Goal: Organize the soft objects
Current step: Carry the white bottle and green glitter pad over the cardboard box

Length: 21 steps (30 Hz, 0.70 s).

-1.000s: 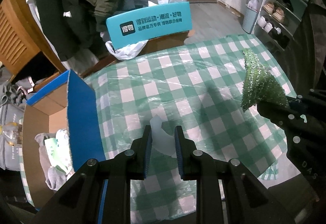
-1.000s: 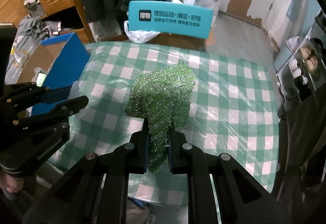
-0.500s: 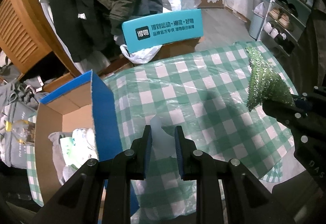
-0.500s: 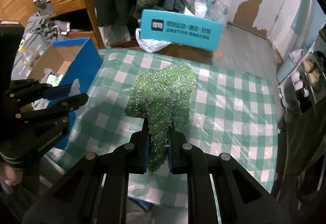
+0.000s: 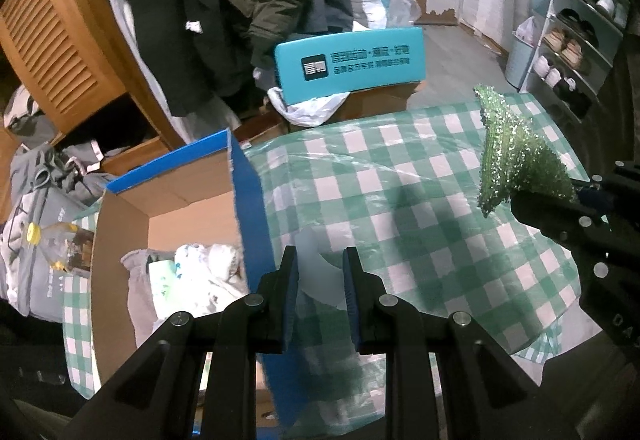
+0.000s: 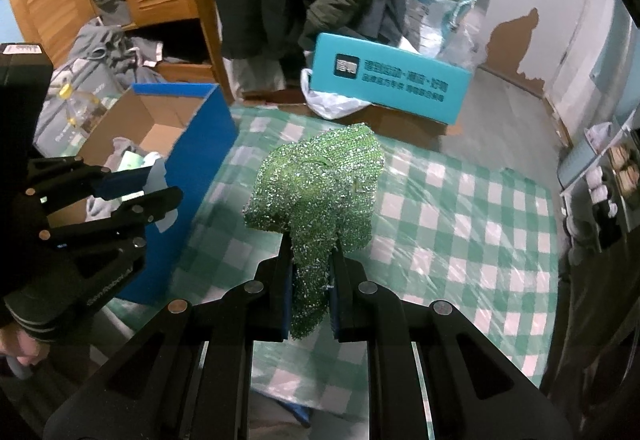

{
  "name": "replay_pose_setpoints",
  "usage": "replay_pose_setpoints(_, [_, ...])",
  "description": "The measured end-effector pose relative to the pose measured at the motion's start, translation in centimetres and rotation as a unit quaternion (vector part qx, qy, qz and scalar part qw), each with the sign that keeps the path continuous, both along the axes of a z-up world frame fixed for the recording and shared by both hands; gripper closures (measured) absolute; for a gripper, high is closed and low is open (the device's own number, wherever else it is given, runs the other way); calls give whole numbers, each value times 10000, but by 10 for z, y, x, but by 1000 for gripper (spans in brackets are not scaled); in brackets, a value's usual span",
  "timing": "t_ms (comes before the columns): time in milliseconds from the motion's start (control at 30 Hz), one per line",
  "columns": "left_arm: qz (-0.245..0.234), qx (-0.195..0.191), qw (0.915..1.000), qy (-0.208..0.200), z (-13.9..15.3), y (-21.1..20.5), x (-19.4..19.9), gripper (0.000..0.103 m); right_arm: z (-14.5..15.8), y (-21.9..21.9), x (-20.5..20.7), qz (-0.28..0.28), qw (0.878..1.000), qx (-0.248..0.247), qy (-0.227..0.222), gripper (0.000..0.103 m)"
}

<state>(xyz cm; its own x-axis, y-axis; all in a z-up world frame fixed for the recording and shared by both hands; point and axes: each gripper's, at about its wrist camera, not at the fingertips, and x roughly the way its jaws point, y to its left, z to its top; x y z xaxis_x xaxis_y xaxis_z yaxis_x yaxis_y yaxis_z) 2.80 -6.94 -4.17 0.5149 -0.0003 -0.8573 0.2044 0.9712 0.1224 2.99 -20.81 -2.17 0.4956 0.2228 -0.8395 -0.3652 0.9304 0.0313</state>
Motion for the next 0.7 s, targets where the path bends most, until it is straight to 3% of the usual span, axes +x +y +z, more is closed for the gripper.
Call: replay_pose_setpoints(700, [705, -118, 9973, -146, 12, 93, -11, 81, 12, 99, 7, 803, 9967, -30, -85, 90])
